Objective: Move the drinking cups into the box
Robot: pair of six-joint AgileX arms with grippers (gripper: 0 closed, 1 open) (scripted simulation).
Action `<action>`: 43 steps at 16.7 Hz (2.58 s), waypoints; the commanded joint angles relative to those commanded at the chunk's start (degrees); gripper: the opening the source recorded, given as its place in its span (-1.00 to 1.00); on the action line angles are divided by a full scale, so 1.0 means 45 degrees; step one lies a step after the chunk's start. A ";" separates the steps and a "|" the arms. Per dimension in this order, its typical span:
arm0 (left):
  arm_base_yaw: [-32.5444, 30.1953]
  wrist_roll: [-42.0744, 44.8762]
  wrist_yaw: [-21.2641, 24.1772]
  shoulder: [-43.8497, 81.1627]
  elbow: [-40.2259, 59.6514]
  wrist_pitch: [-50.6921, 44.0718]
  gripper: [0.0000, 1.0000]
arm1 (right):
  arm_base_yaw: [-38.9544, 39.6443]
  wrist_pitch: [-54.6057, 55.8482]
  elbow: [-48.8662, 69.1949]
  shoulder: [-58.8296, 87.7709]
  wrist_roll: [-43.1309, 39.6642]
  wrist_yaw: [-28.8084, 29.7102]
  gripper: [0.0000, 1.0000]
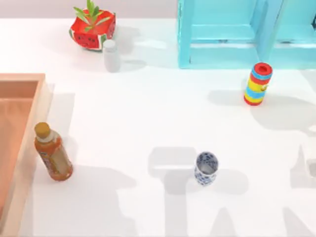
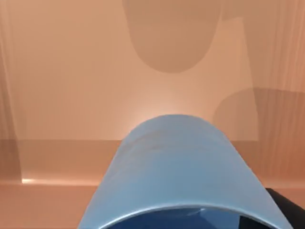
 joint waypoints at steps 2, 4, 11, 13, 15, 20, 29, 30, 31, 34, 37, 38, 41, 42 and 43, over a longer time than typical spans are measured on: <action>0.0027 0.0028 0.0002 0.0012 -0.0114 0.0118 -1.00 | 0.0000 0.0000 0.0000 0.0000 0.0000 0.0000 1.00; 0.0027 0.0028 0.0002 0.0012 -0.0114 0.0118 -1.00 | 0.0000 0.0000 0.0000 0.0000 0.0000 0.0000 1.00; 0.0027 0.0028 0.0002 0.0012 -0.0114 0.0118 0.06 | 0.0000 0.0000 0.0000 0.0000 0.0000 0.0000 1.00; 0.0027 0.0028 0.0002 0.0012 -0.0114 0.0118 0.36 | 0.0000 0.0000 0.0000 0.0000 0.0000 0.0000 1.00; 0.0027 0.0028 0.0002 0.0012 -0.0114 0.0118 0.66 | 0.0000 0.0000 0.0000 0.0000 0.0000 0.0000 1.00; 0.0027 0.0028 0.0002 0.0012 -0.0114 0.0118 1.00 | 0.0000 0.0000 0.0000 0.0000 0.0000 0.0000 1.00; 0.0033 0.0017 0.0001 0.0062 0.0405 -0.0397 1.00 | 0.0000 0.0000 0.0000 0.0000 0.0000 0.0000 1.00; 0.0047 -0.0001 0.0002 0.0086 0.0846 -0.0837 1.00 | 0.0000 0.0000 0.0000 0.0000 0.0000 0.0000 1.00; 0.0057 -0.0020 0.0002 0.0107 0.1414 -0.1395 1.00 | 0.0000 0.0000 0.0000 0.0000 0.0000 0.0000 1.00; 0.0019 -0.0041 -0.0007 0.0137 0.3371 -0.3335 1.00 | 0.0000 0.0000 0.0000 0.0000 0.0000 0.0000 1.00; -0.0051 -0.0054 -0.0004 0.0079 0.4742 -0.4697 1.00 | 0.0000 0.0000 0.0000 0.0000 0.0000 0.0000 1.00; -0.0065 -0.0058 -0.0001 0.0058 0.4932 -0.4885 1.00 | 0.0000 0.0000 0.0000 0.0000 0.0000 0.0000 1.00; -0.0070 -0.0060 0.0000 0.0050 0.4990 -0.4941 1.00 | 0.0000 0.0000 0.0000 0.0000 0.0000 0.0000 1.00; -0.0024 -0.0058 -0.0002 0.0071 0.4954 -0.4906 1.00 | 0.0000 0.0000 0.0000 0.0000 0.0000 0.0000 1.00; -0.0045 -0.0078 -0.0001 0.0093 0.4976 -0.4911 1.00 | 0.0000 0.0000 0.0000 0.0000 0.0000 0.0000 1.00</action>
